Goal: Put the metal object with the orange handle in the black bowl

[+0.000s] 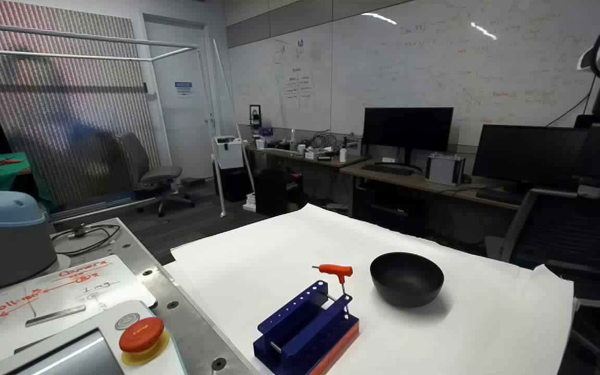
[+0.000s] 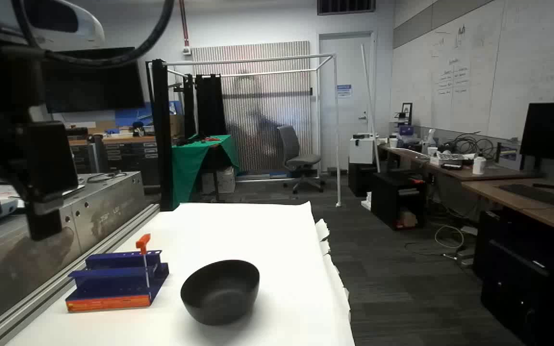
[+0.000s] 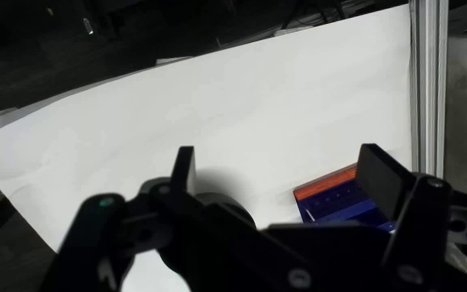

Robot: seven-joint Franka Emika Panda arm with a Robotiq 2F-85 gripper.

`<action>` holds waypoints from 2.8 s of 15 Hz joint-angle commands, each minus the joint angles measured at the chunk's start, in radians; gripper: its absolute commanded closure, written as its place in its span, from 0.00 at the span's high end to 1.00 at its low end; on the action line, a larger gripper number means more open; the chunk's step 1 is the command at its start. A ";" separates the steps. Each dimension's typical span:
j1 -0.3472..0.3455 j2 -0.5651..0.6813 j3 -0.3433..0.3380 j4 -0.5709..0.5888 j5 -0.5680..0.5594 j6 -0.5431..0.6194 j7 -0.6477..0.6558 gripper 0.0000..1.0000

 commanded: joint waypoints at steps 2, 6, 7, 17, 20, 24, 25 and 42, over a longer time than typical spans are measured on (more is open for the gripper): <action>-0.007 -0.002 0.005 0.007 0.004 -0.002 -0.004 1.00; -0.007 -0.005 0.005 0.008 0.004 -0.002 -0.004 1.00; -0.007 -0.005 0.005 0.008 0.004 -0.002 -0.004 1.00; -0.004 0.349 0.189 0.180 -0.042 0.344 0.145 1.00; -0.062 0.533 0.294 0.274 -0.152 0.499 0.201 1.00; -0.050 0.767 0.283 0.446 -0.453 0.541 0.393 1.00; -0.029 0.814 0.259 0.490 -0.511 0.524 0.426 1.00; 0.201 1.283 0.000 0.908 -0.411 0.316 0.239 1.00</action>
